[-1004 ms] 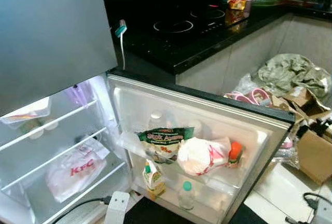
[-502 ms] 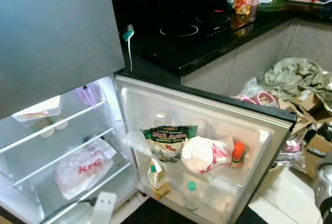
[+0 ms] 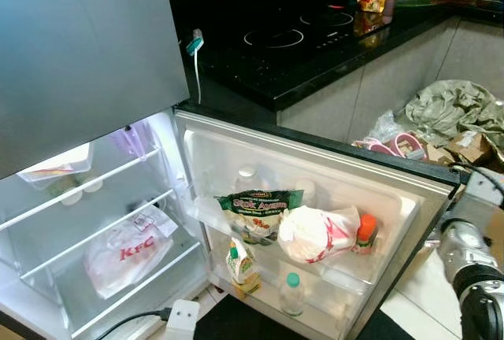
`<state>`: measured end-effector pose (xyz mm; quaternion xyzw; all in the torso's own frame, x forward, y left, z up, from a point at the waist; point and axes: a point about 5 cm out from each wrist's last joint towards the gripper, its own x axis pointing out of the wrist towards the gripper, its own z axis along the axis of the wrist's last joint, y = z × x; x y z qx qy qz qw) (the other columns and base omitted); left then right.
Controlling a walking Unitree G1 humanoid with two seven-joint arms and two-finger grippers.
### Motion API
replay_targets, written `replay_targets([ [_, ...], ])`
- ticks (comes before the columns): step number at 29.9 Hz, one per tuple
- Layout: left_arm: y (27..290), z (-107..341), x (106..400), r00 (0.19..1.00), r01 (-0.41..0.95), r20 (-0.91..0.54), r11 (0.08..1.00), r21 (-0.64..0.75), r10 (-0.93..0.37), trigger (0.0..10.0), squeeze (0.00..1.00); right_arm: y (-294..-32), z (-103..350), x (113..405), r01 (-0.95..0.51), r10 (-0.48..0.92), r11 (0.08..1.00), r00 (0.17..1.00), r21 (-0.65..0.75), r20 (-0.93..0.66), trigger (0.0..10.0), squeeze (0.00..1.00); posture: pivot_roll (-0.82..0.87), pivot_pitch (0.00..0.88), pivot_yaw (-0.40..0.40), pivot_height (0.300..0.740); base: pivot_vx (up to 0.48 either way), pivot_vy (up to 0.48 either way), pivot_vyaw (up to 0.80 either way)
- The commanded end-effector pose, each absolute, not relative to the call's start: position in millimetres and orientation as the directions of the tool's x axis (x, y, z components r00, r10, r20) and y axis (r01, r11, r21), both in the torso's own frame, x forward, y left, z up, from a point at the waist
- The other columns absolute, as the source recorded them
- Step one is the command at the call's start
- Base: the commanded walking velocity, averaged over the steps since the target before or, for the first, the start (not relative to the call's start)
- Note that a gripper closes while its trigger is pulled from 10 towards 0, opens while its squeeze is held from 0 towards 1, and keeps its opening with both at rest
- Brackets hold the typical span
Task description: Restocking fridge
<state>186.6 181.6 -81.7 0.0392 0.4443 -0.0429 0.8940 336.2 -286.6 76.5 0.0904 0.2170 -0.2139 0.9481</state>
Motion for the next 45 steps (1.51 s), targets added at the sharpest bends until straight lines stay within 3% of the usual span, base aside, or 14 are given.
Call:
replay_targets([
  [1,183.2,-80.2,190.2,0.597,0.12,-0.802,0.992,0.042,-0.038,10.0,0.0,-275.4,72.1,338.0,0.371,-0.28,0.921,0.843,0.119,-0.46,10.0,0.0,-0.07,0.043,0.021,0.74,0.0,0.0,0.0],
  [3,183.8,-75.7,199.5,0.606,0.119,-0.795,0.992,0.045,-0.037,10.0,0.0,-266.2,67.5,337.0,0.252,-0.134,0.942,0.887,0.22,-0.443,10.0,0.0,-0.07,0.041,0.02,0.74,0.0,0.0,0.0],
  [9,184.8,-73.8,203.1,0.609,0.117,-0.793,0.992,0.048,-0.034,10.0,0.0,-253.8,59.2,329.0,0.052,0.115,0.908,0.923,0.415,-0.367,10.0,0.0,-0.07,0.04,0.019,0.74,0.0,0.0,0.0],
  [14,193.6,-76.4,195.2,0.601,0.111,-0.799,0.992,0.053,-0.024,10.0,0.0,-250.0,46.0,315.0,-0.037,0.231,0.871,0.91,0.49,-0.343,10.0,0.0,-0.07,0.039,0.02,0.74,0.0,0.0,0.0],
  [20,209.5,-77.0,188.2,0.593,0.1,-0.805,0.993,0.064,-0.008,10.0,0.0,-256.3,33.7,303.6,0.024,0.184,0.88,0.903,0.474,-0.388,10.0,0.0,-0.08,0.04,0.022,0.74,0.0,0.0,0.0],
  [21,221.2,-76.3,184.4,0.588,0.091,-0.809,0.993,0.073,0.006,10.0,0.0,-273.7,19.4,288.5,0.211,0.007,0.893,0.877,0.398,-0.481,10.0,0.0,-0.08,0.039,0.02,0.74,0.0,0.0,0.0],
  [22,221.2,-76.3,184.4,0.588,0.091,-0.809,0.993,0.073,0.006,10.0,0.0,-273.7,19.4,288.5,0.211,0.007,0.893,0.877,0.398,-0.481,10.0,0.0,-0.08,0.039,0.02,0.74,0.0,0.0,0.0],
  [23,229.6,-75.6,181.6,0.583,0.085,-0.812,0.993,0.081,0.016,10.0,0.0,-291.5,0.6,264.0,0.39,-0.177,0.885,0.788,0.255,-0.59,10.0,0.0,-0.08,0.037,0.019,0.74,0.0,0.0,0.0],
  [25,236.2,-75.1,179.2,0.577,0.074,-0.816,0.993,0.09,0.031,10.0,0.0,-305.3,-30.6,217.0,0.556,-0.365,0.83,0.612,0.053,-0.702,10.0,0.0,-0.08,0.029,0.01,0.74,0.0,0.0,0.0],
  [28,232.0,-75.5,181.1,0.579,0.07,-0.815,0.994,0.089,0.033,10.0,0.0,-297.2,-49.1,192.9,0.55,-0.357,0.835,0.549,0.004,-0.756,10.0,0.0,-0.08,0.023,0.003,0.74,0.0,0.0,0.0],
  [30,210.8,-75.4,191.9,0.591,0.079,-0.806,0.994,0.071,0.011,10.0,0.0,-270.1,-71.6,170.0,0.48,-0.264,0.877,0.504,0.013,-0.823,10.0,0.0,-0.07,0.017,-0.004,0.74,0.0,0.0,0.0],
  [32,210.8,-75.4,191.9,0.591,0.079,-0.806,0.994,0.071,0.011,10.0,0.0,-270.1,-71.6,170.0,0.48,-0.264,0.877,0.504,0.013,-0.823,10.0,0.0,-0.07,0.017,-0.004,0.74,0.0,0.0,0.0],
  [38,163.6,-72.7,210.1,0.606,0.129,-0.794,0.991,0.038,-0.048,10.0,0.0,-250.8,-85.5,152.0,0.472,-0.264,0.881,0.445,-0.026,-0.856,10.0,0.0,-0.07,0.007,-0.004,0.74,0.0,0.0,0.0],
  [45,128.4,-82.3,192.8,0.586,0.156,-0.806,0.988,0.013,-0.082,10.0,0.0,-249.8,-86.0,151.2,0.469,-0.275,0.882,0.446,-0.039,-0.852,10.0,0.0,-0.07,0.001,0.004,0.74,-0.211,0.0,0.0],
])
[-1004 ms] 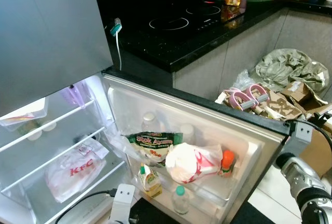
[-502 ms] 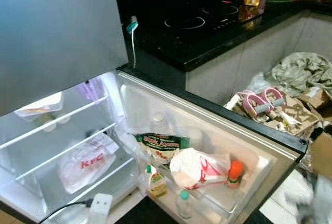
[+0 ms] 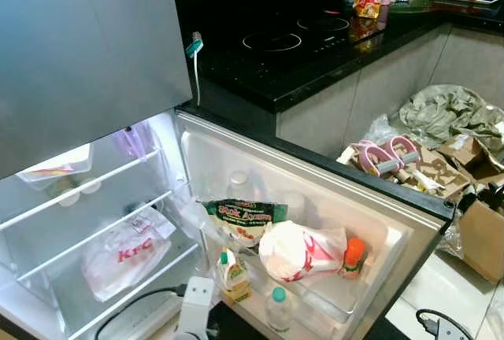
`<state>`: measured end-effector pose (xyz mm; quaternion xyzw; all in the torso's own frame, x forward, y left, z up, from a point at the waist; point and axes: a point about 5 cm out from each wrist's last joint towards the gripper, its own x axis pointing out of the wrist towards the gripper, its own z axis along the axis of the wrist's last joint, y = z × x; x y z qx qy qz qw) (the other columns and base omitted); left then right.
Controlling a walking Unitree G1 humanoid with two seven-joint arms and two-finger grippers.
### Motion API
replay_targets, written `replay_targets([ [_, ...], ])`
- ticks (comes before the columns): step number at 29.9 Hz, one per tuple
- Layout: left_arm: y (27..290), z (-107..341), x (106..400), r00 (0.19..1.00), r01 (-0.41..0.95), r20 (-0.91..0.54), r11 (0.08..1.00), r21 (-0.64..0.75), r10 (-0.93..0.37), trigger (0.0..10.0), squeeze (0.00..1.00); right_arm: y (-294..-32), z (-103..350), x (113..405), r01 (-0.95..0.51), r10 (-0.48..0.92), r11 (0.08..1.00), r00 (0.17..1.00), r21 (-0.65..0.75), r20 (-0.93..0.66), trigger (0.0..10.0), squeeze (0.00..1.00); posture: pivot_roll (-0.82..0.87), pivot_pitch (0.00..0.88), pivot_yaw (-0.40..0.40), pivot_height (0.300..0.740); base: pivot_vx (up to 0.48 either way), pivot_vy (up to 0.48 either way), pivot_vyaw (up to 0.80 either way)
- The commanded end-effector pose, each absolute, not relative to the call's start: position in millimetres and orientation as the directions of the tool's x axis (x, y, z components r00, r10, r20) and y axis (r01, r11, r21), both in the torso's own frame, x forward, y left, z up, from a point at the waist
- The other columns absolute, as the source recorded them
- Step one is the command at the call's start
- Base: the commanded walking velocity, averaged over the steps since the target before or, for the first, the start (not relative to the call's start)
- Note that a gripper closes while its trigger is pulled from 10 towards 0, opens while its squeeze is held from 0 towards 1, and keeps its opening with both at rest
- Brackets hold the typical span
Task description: Restocking fridge
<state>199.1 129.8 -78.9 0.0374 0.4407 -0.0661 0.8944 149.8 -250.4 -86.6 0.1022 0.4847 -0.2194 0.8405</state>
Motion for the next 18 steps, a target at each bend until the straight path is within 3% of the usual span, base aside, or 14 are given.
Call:
replay_targets([
  [1,120.6,-84.5,187.3,0.579,0.162,-0.81,0.987,0.009,-0.088,10.0,0.0,-251.0,-85.3,152.1,0.465,-0.275,0.885,0.449,-0.041,-0.85,10.0,0.0,-0.07,0.0,0.003,0.74,-0.319,0.0,0.0],
  [9,82.4,-84.3,180.0,0.564,0.184,-0.817,0.983,-0.012,-0.116,10.0,0.0,-257.6,-81.1,157.5,0.457,-0.286,0.888,0.459,-0.052,-0.841,10.0,0.0,-0.08,0.0,0.001,0.74,-0.335,0.0,0.0],
  [18,120.4,-85.5,185.7,0.572,0.155,-0.817,0.988,0.016,-0.077,10.0,0.0,-256.0,-80.6,159.7,0.447,-0.284,0.893,0.464,-0.054,-0.839,10.0,0.0,-0.08,0.0,-0.003,0.74,-0.334,0.0,0.0],
])
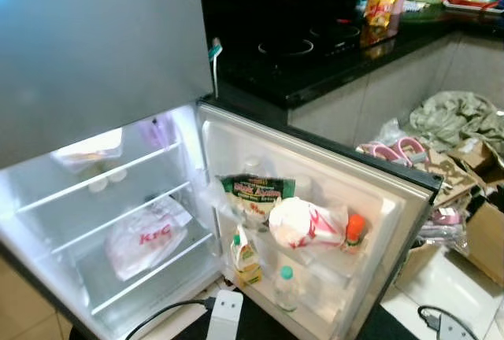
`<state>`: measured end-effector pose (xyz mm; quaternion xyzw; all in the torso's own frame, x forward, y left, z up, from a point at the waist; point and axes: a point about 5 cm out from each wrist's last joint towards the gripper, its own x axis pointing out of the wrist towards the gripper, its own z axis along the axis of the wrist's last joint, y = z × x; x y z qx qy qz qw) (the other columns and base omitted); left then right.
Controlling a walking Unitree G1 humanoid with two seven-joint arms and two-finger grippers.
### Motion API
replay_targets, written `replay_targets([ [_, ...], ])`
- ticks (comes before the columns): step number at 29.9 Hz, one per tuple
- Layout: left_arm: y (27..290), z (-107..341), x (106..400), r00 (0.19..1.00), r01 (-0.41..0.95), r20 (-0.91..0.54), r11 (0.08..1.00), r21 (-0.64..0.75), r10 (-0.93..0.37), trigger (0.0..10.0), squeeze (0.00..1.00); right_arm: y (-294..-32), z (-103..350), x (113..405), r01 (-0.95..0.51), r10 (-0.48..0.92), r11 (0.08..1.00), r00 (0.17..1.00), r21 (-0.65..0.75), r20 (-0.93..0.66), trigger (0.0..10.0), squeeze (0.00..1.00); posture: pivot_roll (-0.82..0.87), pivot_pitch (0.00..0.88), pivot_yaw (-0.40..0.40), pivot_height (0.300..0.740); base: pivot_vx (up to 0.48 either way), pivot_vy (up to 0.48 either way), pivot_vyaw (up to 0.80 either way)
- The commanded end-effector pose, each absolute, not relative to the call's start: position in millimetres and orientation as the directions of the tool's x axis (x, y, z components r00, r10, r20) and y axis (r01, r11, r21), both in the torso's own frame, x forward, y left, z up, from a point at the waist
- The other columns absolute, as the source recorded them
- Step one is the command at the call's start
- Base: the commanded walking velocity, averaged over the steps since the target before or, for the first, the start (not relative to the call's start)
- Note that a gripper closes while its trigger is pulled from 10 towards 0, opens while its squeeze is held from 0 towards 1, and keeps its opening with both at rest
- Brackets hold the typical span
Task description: Restocking fridge
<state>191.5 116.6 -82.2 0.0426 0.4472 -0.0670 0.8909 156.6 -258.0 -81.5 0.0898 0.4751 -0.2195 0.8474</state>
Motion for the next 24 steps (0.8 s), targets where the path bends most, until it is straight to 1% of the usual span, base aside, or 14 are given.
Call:
replay_targets([
  [1,120.9,-85.4,185.9,0.572,0.154,-0.817,0.988,0.016,-0.076,10.0,0.0,-255.7,-80.5,160.3,0.447,-0.283,0.893,0.465,-0.054,-0.839,10.0,0.0,-0.08,0.0,-0.003,0.74,-0.285,0.0,0.0],
  [9,122.5,-84.9,187.3,0.573,0.148,-0.817,0.989,0.024,-0.066,10.0,0.0,-253.2,-78.4,166.8,0.438,-0.267,0.898,0.484,-0.033,-0.833,10.0,0.0,-0.08,0.0,-0.001,0.74,-0.032,0.0,0.0],
  [13,123.7,-84.6,187.8,0.578,0.14,-0.814,0.99,0.022,-0.064,10.0,0.0,-251.1,-75.3,174.5,0.414,-0.248,0.91,0.511,-0.017,-0.823,10.0,0.0,-0.08,0.0,-0.001,0.74,0.0,0.0,0.0],
  [16,123.8,-84.4,188.2,0.581,0.146,-0.811,0.989,0.025,-0.065,10.0,0.0,-248.2,-73.4,179.6,0.333,-0.224,0.942,0.538,-0.04,-0.812,10.0,0.0,-0.08,0.0,-0.001,0.74,0.0,0.0,0.0],
  [18,122.7,-82.7,190.6,0.601,0.146,-0.796,0.989,0.018,-0.075,10.0,0.0,-243.8,-72.8,182.8,0.278,-0.194,0.96,0.559,-0.039,-0.806,10.0,0.0,-0.08,0.0,-0.001,0.74,0.0,0.0,0.0],
  [21,112.8,-75.4,200.7,0.652,0.162,-0.744,0.986,-0.051,-0.145,10.0,0.0,-222.3,-67.7,197.3,0.097,-0.019,0.994,0.654,0.059,-0.756,10.0,0.0,-0.08,0.006,-0.002,0.74,0.0,0.0,0.0],
  [22,112.8,-75.4,200.7,0.652,0.162,-0.744,0.986,-0.051,-0.145,10.0,0.0,-222.3,-67.7,197.3,0.097,-0.019,0.994,0.654,0.059,-0.756,10.0,0.0,-0.08,0.006,-0.002,0.74,0.0,0.0,0.0],
  [23,105.6,-72.6,203.7,0.654,0.235,-0.729,0.97,-0.059,-0.203,10.0,0.0,-215.5,-65.1,203.7,0.047,0.017,0.997,0.669,0.065,-0.743,10.0,0.0,-0.08,0.012,0.002,0.74,0.0,0.0,0.0],
  [24,105.6,-72.6,203.7,0.654,0.235,-0.729,0.97,-0.059,-0.203,10.0,0.0,-215.5,-65.1,203.7,0.047,0.017,0.997,0.669,0.065,-0.743,10.0,0.0,-0.08,0.012,0.002,0.74,0.0,0.0,0.0],
])
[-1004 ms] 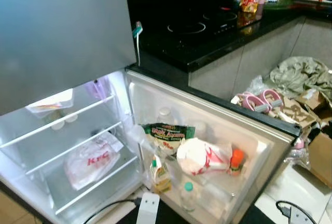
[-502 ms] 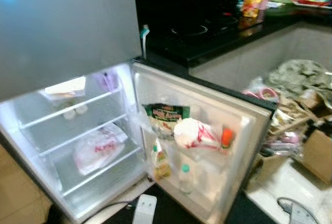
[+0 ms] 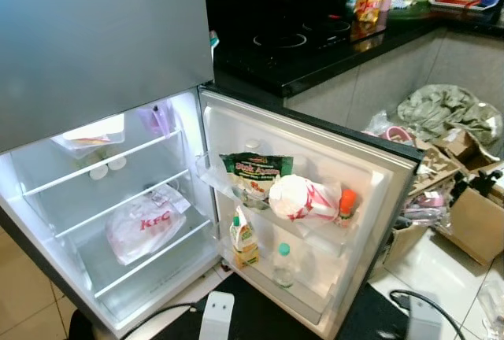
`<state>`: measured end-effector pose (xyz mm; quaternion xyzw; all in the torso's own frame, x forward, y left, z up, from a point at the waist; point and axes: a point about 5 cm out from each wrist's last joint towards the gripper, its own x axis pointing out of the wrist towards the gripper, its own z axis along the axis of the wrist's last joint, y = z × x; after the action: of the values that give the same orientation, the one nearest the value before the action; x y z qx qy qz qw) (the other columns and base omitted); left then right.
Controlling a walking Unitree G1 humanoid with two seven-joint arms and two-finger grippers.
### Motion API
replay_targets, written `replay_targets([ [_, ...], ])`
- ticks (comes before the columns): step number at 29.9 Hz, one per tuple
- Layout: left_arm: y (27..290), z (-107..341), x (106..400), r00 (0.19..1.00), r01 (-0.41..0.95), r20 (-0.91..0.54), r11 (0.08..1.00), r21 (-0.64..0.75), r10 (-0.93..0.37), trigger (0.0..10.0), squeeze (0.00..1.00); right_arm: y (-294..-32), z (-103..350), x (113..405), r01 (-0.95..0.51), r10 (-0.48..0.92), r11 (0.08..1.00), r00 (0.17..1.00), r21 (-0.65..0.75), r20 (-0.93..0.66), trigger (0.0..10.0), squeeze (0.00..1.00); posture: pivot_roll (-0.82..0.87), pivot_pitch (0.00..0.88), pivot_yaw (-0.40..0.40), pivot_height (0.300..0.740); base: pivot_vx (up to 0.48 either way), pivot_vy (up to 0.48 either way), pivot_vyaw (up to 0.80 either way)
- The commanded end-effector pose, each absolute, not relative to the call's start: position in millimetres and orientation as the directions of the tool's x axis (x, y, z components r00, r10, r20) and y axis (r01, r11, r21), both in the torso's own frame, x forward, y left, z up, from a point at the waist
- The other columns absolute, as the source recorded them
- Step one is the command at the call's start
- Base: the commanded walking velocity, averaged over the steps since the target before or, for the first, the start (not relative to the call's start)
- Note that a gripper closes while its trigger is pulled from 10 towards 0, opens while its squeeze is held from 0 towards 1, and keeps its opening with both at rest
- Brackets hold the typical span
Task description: Restocking fridge
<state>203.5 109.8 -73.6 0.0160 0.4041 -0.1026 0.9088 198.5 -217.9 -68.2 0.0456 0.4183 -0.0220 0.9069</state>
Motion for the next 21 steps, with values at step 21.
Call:
replay_targets([
  [21,108.6,-71.6,203.9,0.653,0.266,-0.707,0.956,-0.122,-0.271,10.0,0.0,-210.6,-75.3,185.0,0.091,0.004,0.992,0.65,0.083,-0.76,10.0,0.0,-0.08,0.077,0.057,0.74,0.0,0.0,0.0],
])
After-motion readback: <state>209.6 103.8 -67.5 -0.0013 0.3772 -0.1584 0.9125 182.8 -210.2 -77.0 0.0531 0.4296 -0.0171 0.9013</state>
